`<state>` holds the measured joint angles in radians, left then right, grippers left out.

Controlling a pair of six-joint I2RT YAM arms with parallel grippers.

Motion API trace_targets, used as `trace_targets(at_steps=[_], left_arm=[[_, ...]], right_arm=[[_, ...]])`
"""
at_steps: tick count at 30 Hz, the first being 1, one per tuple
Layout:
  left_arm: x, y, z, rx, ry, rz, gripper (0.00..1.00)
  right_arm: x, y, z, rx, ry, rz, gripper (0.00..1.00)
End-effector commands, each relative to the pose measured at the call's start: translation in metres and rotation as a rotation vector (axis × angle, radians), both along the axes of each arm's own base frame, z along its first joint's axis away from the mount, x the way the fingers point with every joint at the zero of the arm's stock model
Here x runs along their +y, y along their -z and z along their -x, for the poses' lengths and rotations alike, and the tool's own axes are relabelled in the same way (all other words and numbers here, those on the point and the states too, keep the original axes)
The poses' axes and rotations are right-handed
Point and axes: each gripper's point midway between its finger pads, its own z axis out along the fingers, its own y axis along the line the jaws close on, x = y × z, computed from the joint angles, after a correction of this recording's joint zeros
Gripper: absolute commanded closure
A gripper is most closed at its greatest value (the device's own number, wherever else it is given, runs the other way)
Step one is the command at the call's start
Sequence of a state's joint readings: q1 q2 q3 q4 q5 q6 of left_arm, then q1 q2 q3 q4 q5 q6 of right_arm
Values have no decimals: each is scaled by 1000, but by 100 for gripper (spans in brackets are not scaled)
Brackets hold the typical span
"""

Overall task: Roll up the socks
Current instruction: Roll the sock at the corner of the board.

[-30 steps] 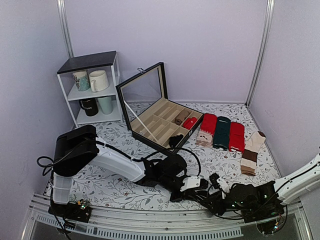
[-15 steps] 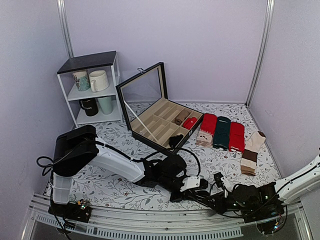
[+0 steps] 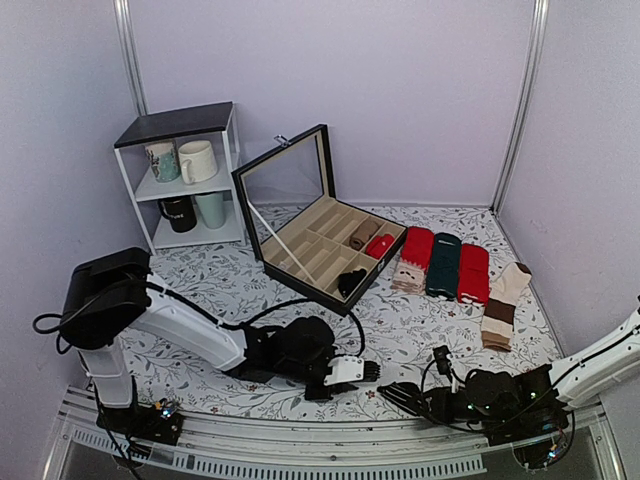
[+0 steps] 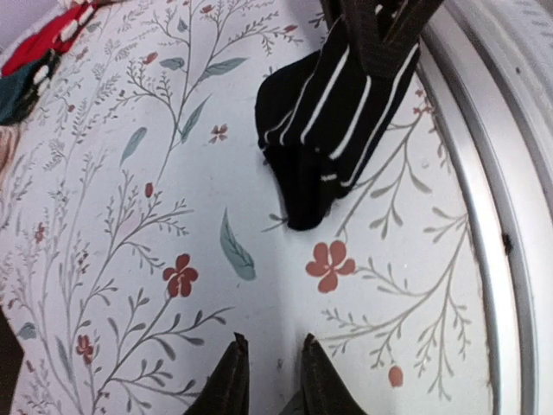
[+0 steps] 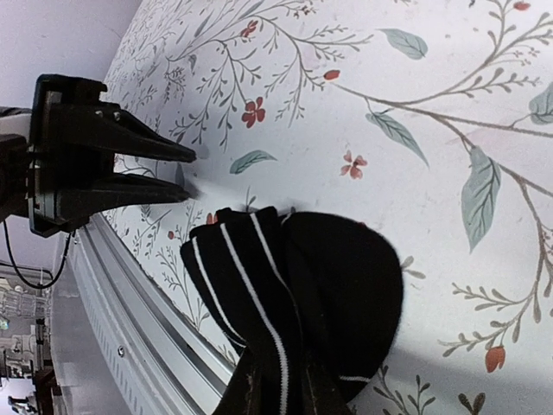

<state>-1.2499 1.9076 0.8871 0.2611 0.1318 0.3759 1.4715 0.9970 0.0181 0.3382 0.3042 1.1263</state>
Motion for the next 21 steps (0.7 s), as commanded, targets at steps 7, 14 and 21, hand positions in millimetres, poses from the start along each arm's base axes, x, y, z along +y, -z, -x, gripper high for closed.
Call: trace_targets(at_steps=[7,14,21], left_arm=[[-25,-57,28,-290,255,177,67],[-40,-41,46,-257,387,114,55],[-55,-13,53,-194,476,-3,55]], right_arm=[[-41,51,9,126,55,157,93],[-43,52,10,131,51,168,93],[-44,50,10,127,51,170,93]])
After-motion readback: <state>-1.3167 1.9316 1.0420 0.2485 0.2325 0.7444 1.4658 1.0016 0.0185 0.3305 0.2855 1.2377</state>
